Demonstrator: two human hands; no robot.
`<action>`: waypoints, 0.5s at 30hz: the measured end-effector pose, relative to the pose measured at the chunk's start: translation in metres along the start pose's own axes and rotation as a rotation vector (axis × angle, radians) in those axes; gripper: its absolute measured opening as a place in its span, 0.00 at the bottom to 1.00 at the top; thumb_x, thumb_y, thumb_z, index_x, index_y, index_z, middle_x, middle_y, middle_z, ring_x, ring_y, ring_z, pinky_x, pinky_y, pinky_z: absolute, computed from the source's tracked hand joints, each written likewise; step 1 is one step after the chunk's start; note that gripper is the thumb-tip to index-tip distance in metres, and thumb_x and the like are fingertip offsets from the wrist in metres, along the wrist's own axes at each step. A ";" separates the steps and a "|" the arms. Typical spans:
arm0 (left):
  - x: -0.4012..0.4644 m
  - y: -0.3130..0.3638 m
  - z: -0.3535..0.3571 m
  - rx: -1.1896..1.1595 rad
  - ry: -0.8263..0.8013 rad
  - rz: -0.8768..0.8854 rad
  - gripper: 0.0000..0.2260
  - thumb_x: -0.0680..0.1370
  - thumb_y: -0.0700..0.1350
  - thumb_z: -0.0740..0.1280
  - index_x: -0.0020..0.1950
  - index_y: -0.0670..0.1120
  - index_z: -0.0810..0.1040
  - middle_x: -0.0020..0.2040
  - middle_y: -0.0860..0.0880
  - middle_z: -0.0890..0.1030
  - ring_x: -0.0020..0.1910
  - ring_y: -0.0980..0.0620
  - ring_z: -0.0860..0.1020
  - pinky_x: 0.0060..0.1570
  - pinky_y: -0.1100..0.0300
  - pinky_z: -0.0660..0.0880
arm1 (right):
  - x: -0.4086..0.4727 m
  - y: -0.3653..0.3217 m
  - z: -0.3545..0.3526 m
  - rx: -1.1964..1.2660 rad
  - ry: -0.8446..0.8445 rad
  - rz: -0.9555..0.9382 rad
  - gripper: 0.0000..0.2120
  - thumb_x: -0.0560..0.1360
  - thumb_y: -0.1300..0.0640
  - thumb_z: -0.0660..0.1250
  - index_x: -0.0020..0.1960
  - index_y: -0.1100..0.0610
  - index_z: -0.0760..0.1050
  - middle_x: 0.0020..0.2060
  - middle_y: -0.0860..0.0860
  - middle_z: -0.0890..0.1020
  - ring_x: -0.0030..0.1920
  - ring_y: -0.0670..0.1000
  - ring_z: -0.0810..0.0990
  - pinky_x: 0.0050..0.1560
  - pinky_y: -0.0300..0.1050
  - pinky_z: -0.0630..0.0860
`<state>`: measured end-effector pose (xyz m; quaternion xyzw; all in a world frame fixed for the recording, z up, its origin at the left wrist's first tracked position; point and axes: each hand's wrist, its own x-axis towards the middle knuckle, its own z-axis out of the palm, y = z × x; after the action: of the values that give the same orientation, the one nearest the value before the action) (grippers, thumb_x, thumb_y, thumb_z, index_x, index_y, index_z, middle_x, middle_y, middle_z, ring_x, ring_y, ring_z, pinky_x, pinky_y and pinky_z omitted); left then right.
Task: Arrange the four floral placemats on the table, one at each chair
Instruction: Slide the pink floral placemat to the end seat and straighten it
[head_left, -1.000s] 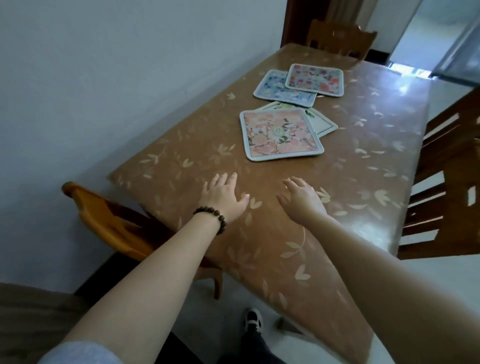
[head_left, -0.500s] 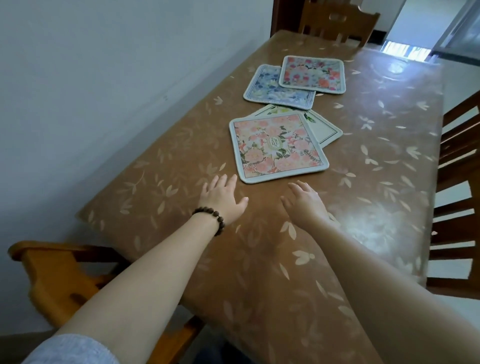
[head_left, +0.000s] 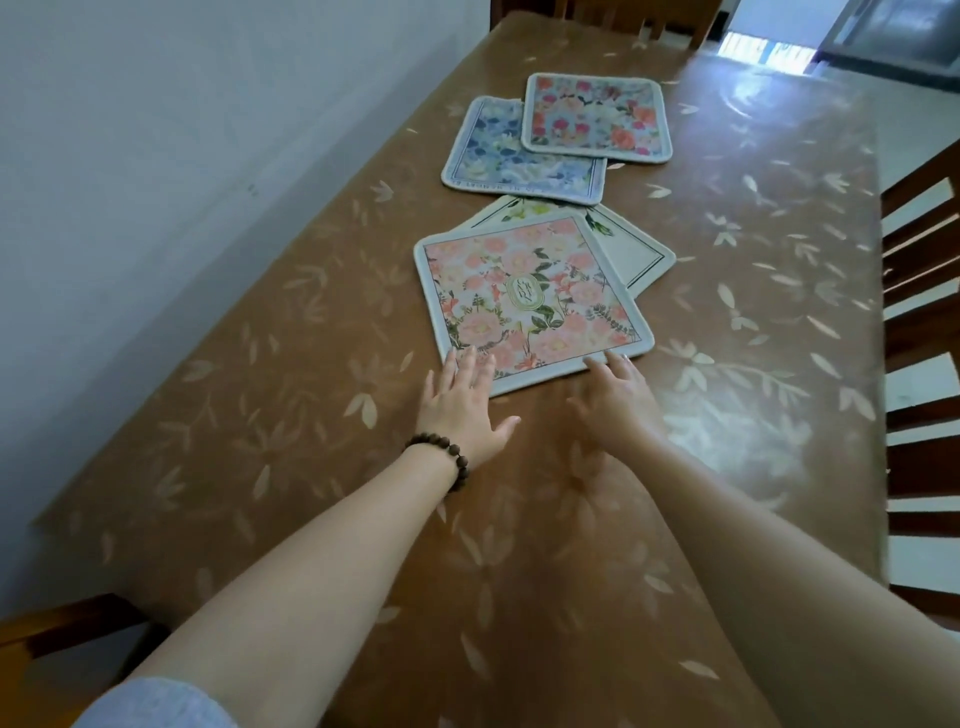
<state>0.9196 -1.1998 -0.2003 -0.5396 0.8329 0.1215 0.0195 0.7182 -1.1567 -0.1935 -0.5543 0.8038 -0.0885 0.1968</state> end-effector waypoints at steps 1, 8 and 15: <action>0.009 0.000 0.005 0.010 0.001 0.010 0.37 0.74 0.67 0.54 0.77 0.51 0.45 0.78 0.49 0.47 0.76 0.48 0.42 0.72 0.46 0.44 | 0.009 0.003 0.003 -0.013 0.007 -0.005 0.31 0.75 0.46 0.64 0.74 0.50 0.58 0.76 0.53 0.55 0.76 0.54 0.50 0.74 0.53 0.52; 0.060 0.006 0.040 0.032 -0.012 0.056 0.36 0.74 0.68 0.53 0.77 0.53 0.46 0.78 0.48 0.47 0.76 0.48 0.41 0.73 0.45 0.42 | 0.053 0.014 0.030 -0.065 0.040 -0.088 0.28 0.77 0.46 0.60 0.75 0.46 0.56 0.77 0.52 0.54 0.76 0.53 0.47 0.75 0.56 0.44; 0.081 0.006 0.049 0.028 0.073 0.095 0.25 0.81 0.49 0.55 0.76 0.57 0.49 0.78 0.48 0.51 0.76 0.48 0.47 0.72 0.46 0.43 | 0.070 0.020 0.039 -0.126 0.193 -0.159 0.19 0.79 0.48 0.57 0.70 0.46 0.67 0.73 0.55 0.64 0.75 0.55 0.55 0.74 0.57 0.42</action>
<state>0.8757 -1.2588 -0.2596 -0.5031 0.8594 0.0906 -0.0092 0.6954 -1.2112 -0.2519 -0.6163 0.7766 -0.1061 0.0760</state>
